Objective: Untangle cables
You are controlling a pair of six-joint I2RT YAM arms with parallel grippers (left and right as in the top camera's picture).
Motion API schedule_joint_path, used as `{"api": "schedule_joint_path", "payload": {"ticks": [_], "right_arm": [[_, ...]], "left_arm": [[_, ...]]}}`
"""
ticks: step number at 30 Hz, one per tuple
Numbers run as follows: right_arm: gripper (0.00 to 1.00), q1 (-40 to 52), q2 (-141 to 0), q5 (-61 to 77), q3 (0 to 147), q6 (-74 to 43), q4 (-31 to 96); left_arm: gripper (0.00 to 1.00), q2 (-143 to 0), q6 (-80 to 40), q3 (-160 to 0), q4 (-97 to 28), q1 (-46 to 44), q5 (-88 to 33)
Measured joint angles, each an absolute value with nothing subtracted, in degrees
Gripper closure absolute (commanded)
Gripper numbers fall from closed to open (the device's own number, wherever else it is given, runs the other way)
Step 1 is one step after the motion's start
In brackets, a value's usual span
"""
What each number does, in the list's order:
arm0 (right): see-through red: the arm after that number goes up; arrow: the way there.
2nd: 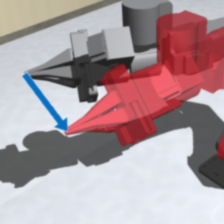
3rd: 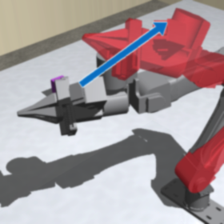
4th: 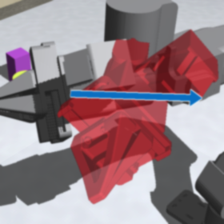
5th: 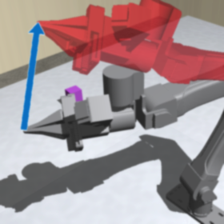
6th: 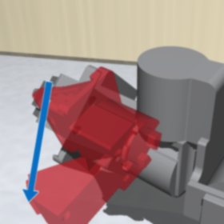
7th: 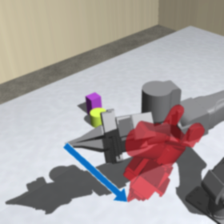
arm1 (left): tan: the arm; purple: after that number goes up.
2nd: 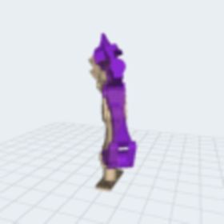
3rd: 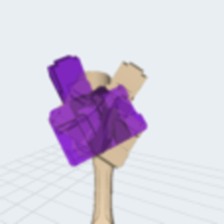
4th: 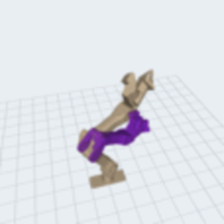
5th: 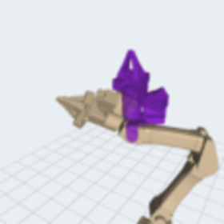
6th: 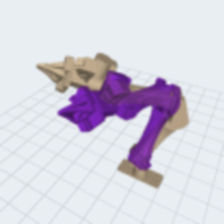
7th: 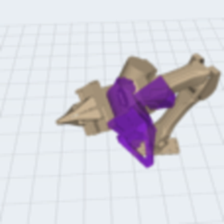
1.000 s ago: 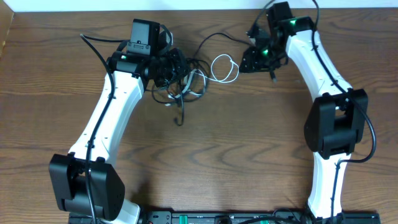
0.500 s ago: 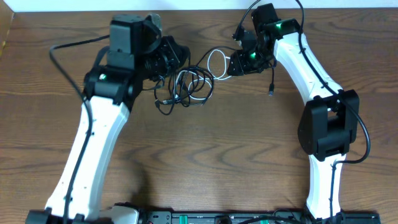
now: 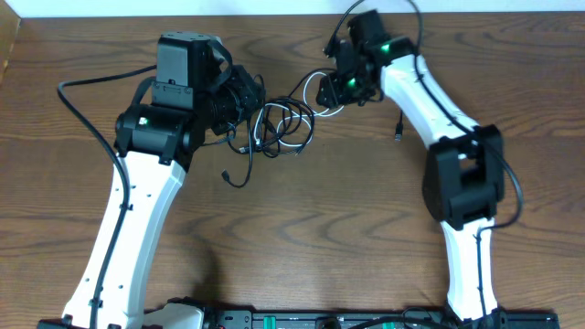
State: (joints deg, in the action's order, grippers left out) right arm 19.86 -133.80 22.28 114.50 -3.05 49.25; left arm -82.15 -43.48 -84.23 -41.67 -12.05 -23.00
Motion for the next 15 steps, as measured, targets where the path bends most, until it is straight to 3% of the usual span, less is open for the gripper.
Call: {"api": "schedule_joint_path", "payload": {"ticks": [4,10,14,15], "right_arm": [[0.59,20.05,-138.96,21.65,114.48,-4.75,45.65],[0.99,19.90,-140.20,22.90,114.54,-5.63,41.04],[0.99,19.88,-139.44,24.43,114.54,-6.13,39.33],[0.99,19.79,-138.61,24.71,114.45,-6.13,39.48]], "left_arm": [[0.93,-83.35,-43.48,-84.23,-42.61,-12.05,-21.96],[0.92,-84.71,-43.51,-84.23,-43.09,-12.05,-20.99],[0.92,-85.41,-43.72,-84.23,-43.05,-12.05,-20.80],[0.86,-85.45,-43.72,-84.23,-43.03,-12.05,-20.78]]}}
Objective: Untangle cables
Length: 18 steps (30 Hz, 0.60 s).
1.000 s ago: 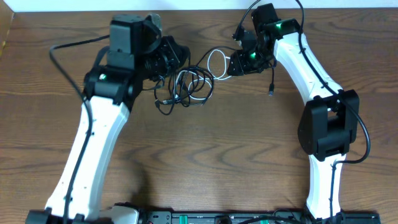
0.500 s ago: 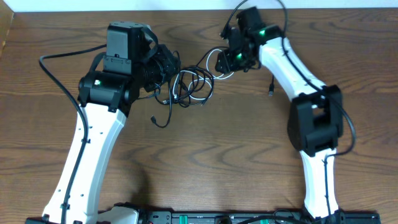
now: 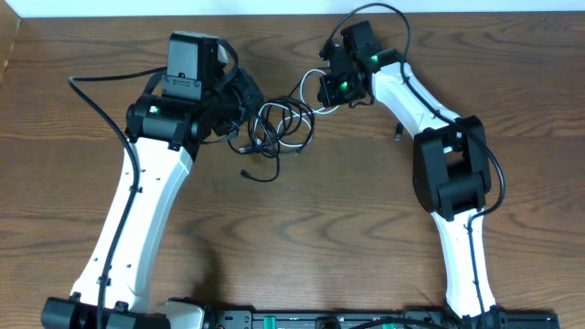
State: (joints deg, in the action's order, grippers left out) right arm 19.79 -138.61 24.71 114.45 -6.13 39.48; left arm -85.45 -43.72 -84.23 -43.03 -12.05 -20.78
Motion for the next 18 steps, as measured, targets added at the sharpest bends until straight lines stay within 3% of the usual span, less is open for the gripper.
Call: {"api": "schedule_joint_path", "payload": {"ticks": [5,8,12,18], "right_arm": [[0.99,18.04,-127.63,28.99,113.45,-6.07,41.60],[0.99,15.33,-115.74,31.57,113.47,-5.98,43.07],[0.99,11.62,-100.53,32.91,114.83,-5.85,46.17],[0.99,11.29,-88.66,30.48,115.85,-5.65,53.47]], "left_arm": [[0.66,-85.52,-44.34,-84.23,-42.61,-12.05,-20.60],[0.48,-85.52,-45.25,-84.23,-42.15,-12.05,-20.53],[0.35,-85.52,-45.56,-84.23,-41.71,-12.05,-20.56],[0.33,-85.52,-44.88,-84.23,-43.11,-12.05,-20.58]]}}
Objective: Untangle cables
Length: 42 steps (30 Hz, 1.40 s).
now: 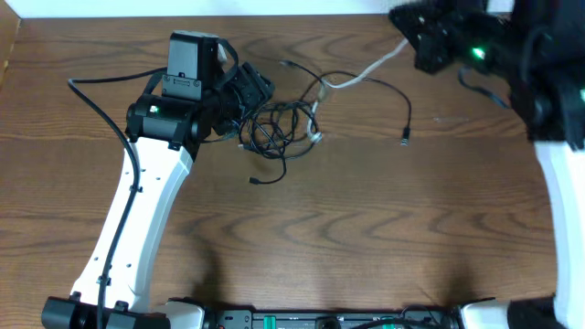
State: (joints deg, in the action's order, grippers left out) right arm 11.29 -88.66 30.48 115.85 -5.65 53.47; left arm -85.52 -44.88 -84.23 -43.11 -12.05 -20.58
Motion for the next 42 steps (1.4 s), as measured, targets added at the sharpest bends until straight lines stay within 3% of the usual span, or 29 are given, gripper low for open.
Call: {"api": "schedule_joint_path", "payload": {"ticks": [5,18,24,32,42], "right_arm": [[0.99,8.51,-87.59,27.70,115.07,-5.67,55.92],[0.99,-11.79,-70.87,25.69,114.48,-7.05,57.78],[0.99,-14.46,-67.68,25.02,114.83,-7.22,59.02],[0.99,-13.56,-78.28,25.69,114.78,-7.01,65.28],[0.99,-5.69,-99.39,23.59,114.63,-3.46,70.02]], "left_arm": [[0.21,-86.04,-43.22,-84.23,-45.41,-12.05,-20.62],[0.21,-91.57,-41.34,-84.23,-46.96,-12.05,-20.60],[0.21,-92.90,-39.94,-84.23,-47.20,-12.21,-20.62],[0.21,-92.90,-38.92,-84.23,-47.16,-12.60,-20.62],[0.21,-92.90,-38.92,-84.23,-47.16,-12.60,-20.60]]}}
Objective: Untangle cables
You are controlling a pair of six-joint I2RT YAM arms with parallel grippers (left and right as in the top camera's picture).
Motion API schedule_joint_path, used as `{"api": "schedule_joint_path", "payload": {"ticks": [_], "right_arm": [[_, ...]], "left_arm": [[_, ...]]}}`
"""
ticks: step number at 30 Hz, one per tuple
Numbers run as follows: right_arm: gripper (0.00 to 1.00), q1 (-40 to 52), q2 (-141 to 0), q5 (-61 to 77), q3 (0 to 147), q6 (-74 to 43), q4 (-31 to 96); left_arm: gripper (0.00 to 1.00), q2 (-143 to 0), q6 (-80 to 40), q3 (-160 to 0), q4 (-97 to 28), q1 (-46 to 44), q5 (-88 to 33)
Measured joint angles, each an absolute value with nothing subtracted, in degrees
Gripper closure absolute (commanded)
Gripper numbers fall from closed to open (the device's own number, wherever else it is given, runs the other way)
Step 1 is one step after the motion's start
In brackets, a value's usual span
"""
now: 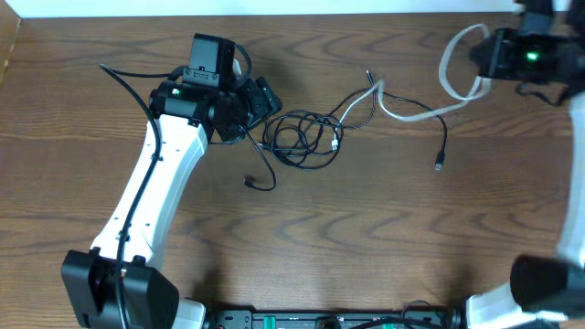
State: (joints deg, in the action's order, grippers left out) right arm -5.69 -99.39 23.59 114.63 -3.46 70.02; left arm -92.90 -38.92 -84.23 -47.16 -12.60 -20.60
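Observation:
A black cable [300, 139] lies coiled mid-table. One plug end [249, 184] trails to the lower left and the other end [439, 166] hangs to the right. A white cable [411, 116] runs out of the coil and rises right in a loop. My right gripper [487, 62], at the far right edge, is shut on that loop. My left gripper [266, 102] sits at the coil's upper left, shut on the black cable. The exact contact is hidden under the dark fingers.
A wooden table [366, 238] carries everything. The left arm [146, 201] slants across the left half. A white wall strip borders the far edge. The arm bases and a black rail [329, 320] sit at the near edge.
My right gripper has moved further right with the white cable, which now stretches out of the coil in a longer run. The coil and left gripper sit slightly further right.
Both grippers were close together at a tight tangle, left on its left side and right on its upper right. The right gripper then stood far to the upper right with the white cable. Now the white cable is largely drawn out and the black coil is looser.

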Motion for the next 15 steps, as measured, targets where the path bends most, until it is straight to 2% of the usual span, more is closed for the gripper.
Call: {"api": "schedule_joint_path", "payload": {"ticks": [7,15], "right_arm": [[0.99,-4.82,-109.73,21.37,114.61,-4.12,65.08],[0.99,0.30,-112.66,27.42,114.41,-4.75,49.63]], "left_arm": [[0.21,-92.90,-38.89,-84.23,-47.09,-12.60,-20.53],[0.21,-92.90,-38.74,-84.23,-47.00,-12.60,-19.31]]}}
